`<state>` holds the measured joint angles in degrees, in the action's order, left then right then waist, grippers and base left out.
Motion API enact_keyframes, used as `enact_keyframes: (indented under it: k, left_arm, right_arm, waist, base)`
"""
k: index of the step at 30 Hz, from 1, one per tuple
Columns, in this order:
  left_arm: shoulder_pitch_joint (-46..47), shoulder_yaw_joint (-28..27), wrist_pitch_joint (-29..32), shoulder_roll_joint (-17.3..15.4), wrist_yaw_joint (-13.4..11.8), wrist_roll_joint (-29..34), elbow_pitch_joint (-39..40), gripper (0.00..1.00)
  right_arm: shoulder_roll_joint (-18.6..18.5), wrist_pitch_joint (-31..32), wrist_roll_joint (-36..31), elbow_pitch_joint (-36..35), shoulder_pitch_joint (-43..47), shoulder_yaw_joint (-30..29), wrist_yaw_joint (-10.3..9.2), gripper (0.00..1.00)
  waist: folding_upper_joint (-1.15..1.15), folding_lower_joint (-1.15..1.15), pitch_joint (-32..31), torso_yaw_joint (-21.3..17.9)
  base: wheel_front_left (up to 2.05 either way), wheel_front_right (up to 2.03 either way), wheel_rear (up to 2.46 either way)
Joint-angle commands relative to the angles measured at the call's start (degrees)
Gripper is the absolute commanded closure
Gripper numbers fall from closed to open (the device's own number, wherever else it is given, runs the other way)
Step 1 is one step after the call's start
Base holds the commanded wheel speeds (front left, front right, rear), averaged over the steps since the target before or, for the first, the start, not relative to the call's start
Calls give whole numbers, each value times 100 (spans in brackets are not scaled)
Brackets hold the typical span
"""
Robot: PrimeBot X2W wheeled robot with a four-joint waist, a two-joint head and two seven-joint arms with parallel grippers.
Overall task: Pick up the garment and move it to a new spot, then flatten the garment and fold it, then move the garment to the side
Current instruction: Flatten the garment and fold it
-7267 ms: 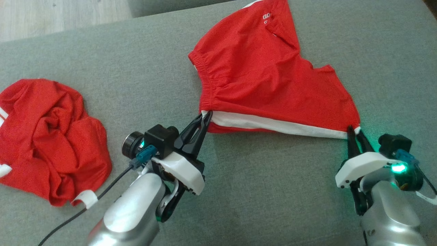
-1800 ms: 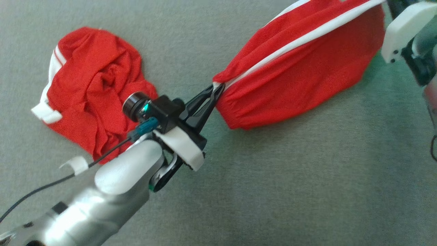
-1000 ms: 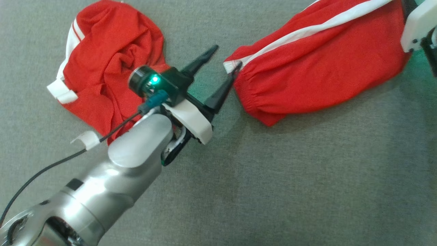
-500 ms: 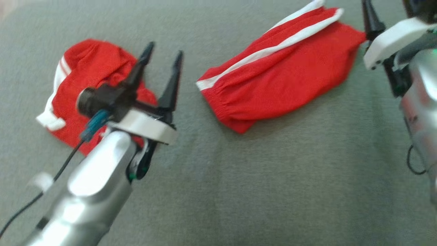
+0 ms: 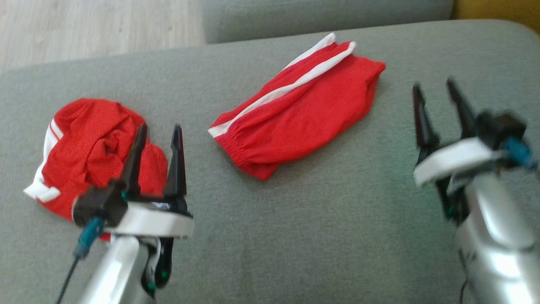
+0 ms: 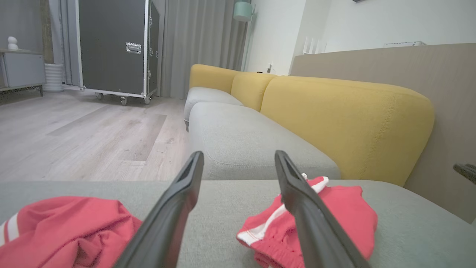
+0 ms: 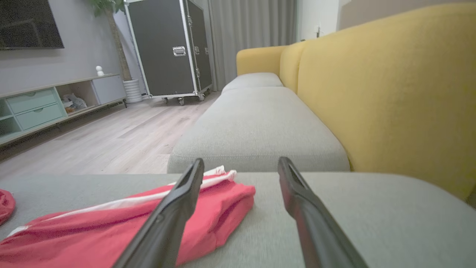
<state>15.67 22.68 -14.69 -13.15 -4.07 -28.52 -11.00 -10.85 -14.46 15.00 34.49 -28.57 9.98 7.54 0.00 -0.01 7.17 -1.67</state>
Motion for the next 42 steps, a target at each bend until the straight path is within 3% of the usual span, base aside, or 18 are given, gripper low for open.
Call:
enact_keyframes:
  k: [1, 10, 15, 20, 31, 42]
  left_arm:
    - [39, -325, -30, -22, 28, 66, 186, 0]
    - [-599, -901, -30, 428, 423, 526, 171, 0]
    - [-407, -1014, -30, 571, 636, 737, 103, 0]
    - [-120, -994, -30, 720, 787, 903, 100, 0]
    - [443, -764, -30, 946, 1001, 1055, -173, 0]
    - [686, -601, -30, 1019, 1079, 1016, -253, 0]
  right_arm:
    - [124, -53, -77, -295, 98, 3, -5, 0]
    - [639, -53, -411, -995, 1152, -457, -5, 0]
    - [655, 184, -533, -1149, 891, -441, -5, 0]
    - [591, 882, -393, -1012, 233, -680, -5, 0]
    - [89, 2401, -642, 714, -1631, -1774, -5, 0]
    - [-390, 2634, -1354, 2267, -2609, -2243, -5, 0]
  waist:
    - [0, 1, -122, -99]
    - [0, 1, -118, -149]
    - [0, 1, 134, 29]
    - [0, 1, 545, 329]
    - [0, 1, 1279, 1142]
    - [0, 1, 1635, 1583]
  base:
    - [0, 0, 0]
    - [0, 0, 0]
    - [0, 0, 0]
    - [0, 0, 0]
    - [0, 0, 0]
    - [0, 0, 0]
